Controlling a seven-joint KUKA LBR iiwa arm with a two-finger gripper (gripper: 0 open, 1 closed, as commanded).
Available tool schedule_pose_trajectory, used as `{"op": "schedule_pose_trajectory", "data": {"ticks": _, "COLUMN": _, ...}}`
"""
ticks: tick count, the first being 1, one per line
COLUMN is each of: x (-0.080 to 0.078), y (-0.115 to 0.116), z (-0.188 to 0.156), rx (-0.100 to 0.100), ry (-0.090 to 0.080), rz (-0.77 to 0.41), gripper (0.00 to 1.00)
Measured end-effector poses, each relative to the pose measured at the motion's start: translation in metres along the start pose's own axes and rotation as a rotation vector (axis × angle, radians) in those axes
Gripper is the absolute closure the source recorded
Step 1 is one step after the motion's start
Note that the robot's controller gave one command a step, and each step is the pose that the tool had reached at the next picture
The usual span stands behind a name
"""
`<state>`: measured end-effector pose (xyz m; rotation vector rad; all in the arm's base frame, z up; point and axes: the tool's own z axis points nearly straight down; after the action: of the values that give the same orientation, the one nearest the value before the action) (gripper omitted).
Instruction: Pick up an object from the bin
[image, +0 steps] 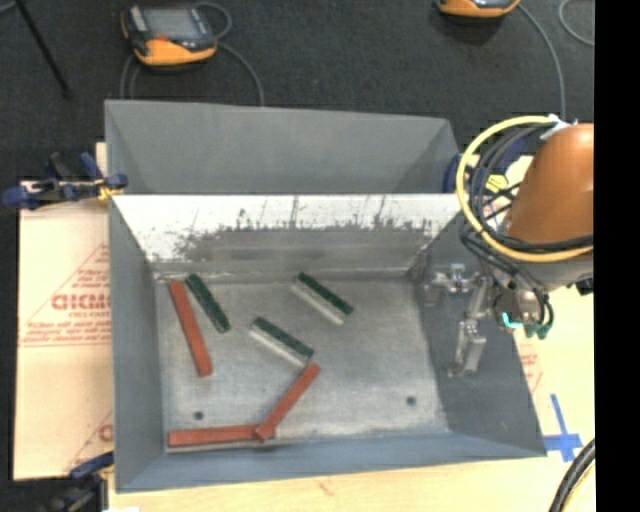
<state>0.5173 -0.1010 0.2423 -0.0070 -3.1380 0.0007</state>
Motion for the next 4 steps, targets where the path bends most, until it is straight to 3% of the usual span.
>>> {"op": "schedule_pose_trajectory", "data": {"ticks": 1, "x": -0.002, "y": 0.0, "z": -0.004, "rx": 0.002, "ry": -0.008, "rz": -0.004, "gripper": 0.0}}
{"op": "schedule_pose_trajectory", "data": {"ticks": 2, "x": -0.035, "y": 0.037, "z": 0.064, "rx": 0.0, "ry": -0.014, "rz": 0.033, "gripper": 0.0}}
{"op": "schedule_pose_trajectory", "data": {"ticks": 3, "x": -0.096, "y": 0.065, "z": 0.083, "rx": -0.001, "ry": -0.006, "rz": 0.056, "gripper": 0.0}}
{"op": "schedule_pose_trajectory", "data": {"ticks": 4, "x": -0.094, "y": 0.072, "z": 0.098, "rx": -0.002, "ry": -0.009, "rz": 0.091, "gripper": 0.0}}
